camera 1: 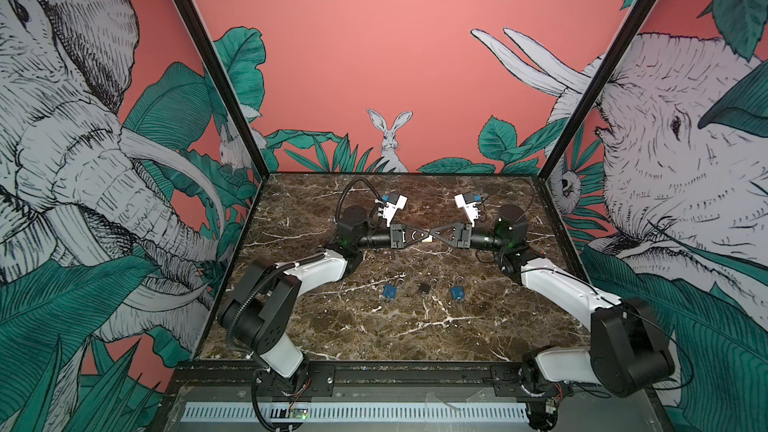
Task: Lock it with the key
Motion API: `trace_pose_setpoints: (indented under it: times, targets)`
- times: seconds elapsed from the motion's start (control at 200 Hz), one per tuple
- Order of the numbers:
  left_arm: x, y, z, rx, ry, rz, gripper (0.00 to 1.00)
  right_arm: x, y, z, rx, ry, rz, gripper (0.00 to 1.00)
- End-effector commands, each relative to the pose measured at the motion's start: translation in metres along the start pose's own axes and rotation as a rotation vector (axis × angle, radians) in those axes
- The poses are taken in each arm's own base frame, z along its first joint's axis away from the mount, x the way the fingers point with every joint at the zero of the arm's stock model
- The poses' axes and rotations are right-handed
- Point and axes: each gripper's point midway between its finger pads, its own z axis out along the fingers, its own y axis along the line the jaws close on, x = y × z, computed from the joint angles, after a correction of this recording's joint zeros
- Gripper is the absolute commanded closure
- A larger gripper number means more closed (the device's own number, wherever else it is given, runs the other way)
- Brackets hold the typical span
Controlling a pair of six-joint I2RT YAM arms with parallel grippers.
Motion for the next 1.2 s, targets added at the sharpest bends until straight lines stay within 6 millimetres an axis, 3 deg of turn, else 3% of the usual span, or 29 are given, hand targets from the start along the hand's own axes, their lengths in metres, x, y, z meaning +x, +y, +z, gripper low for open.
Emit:
trace_pose_setpoints:
  times: [0.0, 0.095, 0.235, 0.385, 0.59, 1.09, 1.195]
  targets:
    - [-0.009, -0.018, -0.008, -0.017, -0.04, 0.161, 1.0, -0.011, 0.022, -0.012, -0.039, -0.031, -0.091, 0.75]
    - [-0.011, -0.028, -0.017, -0.032, -0.075, 0.299, 1.0, -0.003, 0.028, -0.016, -0.014, 0.01, -0.153, 0.7]
    - [-0.011, -0.043, -0.02, 0.018, -0.014, 0.349, 1.0, 0.002, 0.036, -0.025, 0.047, 0.034, -0.246, 0.68]
    - [-0.01, -0.054, -0.02, 0.066, 0.0, 0.382, 1.0, -0.003, 0.056, -0.027, 0.0, 0.018, -0.311, 0.72]
    - [-0.016, -0.069, -0.022, 0.108, -0.023, 0.418, 1.0, -0.002, 0.06, -0.024, -0.008, 0.024, -0.339, 0.76]
    - [-0.014, -0.073, -0.017, 0.128, -0.01, 0.404, 1.0, 0.0, 0.057, 0.001, -0.036, 0.076, -0.345, 0.78]
    - [-0.015, -0.07, -0.017, 0.123, -0.007, 0.395, 1.0, 0.001, 0.057, 0.002, -0.041, 0.079, -0.342, 0.85]
